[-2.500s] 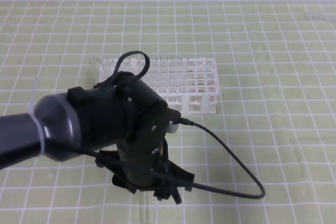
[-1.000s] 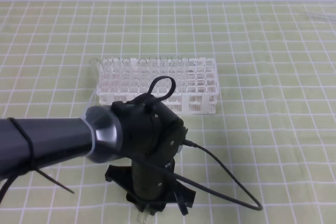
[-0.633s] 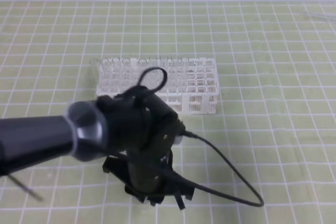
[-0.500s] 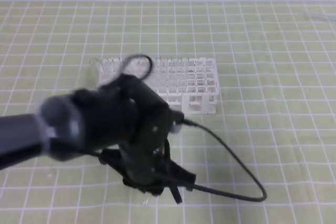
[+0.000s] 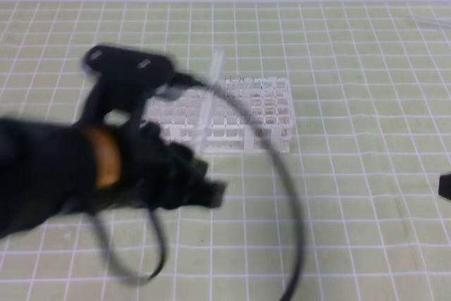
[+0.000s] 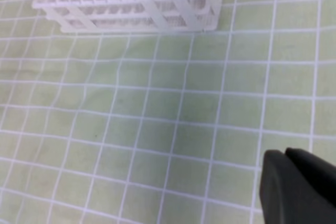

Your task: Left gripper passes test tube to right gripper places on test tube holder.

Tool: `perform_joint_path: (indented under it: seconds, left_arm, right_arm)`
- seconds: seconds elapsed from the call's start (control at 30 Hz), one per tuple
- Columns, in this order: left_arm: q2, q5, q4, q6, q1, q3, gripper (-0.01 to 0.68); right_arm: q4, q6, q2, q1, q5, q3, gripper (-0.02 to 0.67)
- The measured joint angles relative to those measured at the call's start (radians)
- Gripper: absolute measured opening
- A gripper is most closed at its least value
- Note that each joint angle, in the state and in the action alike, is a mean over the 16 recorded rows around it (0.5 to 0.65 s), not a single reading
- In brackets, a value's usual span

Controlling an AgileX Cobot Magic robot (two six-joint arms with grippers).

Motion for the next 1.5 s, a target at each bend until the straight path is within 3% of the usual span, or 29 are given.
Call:
perform_joint_path:
  seconds: [0.27, 0.67, 0.93, 1.33, 1.5]
  left_arm:
    - [-0.321, -0.273, 0.014, -0.022, 0.000, 0.316, 0.072]
    - [-0.630, -0.769, 0.049, -0.028, 0.000, 0.704, 0.054]
    - [-0.652, -0.925, 0.048, 0.019, 0.002, 0.774, 0.024]
    - [-0.648, -0.940, 0.013, 0.078, 0.045, 0.775, 0.030]
    - [-0.622, -0.926, 0.035, 0.090, 0.067, 0.775, 0.024]
  right_arm:
    - [0.079, -0.054, 0.079, 0.069, 0.023, -0.099, -0.017]
    - [0.055, -0.058, 0.254, 0.379, -0.100, -0.241, -0.018]
    - [-0.027, -0.056, 0.270, 0.544, -0.307, -0.244, -0.018]
    - [-0.066, -0.152, 0.126, 0.831, -0.889, 0.023, -0.018]
    - [-0.065, -0.177, 0.111, 0.933, -1.052, 0.098, -0.017]
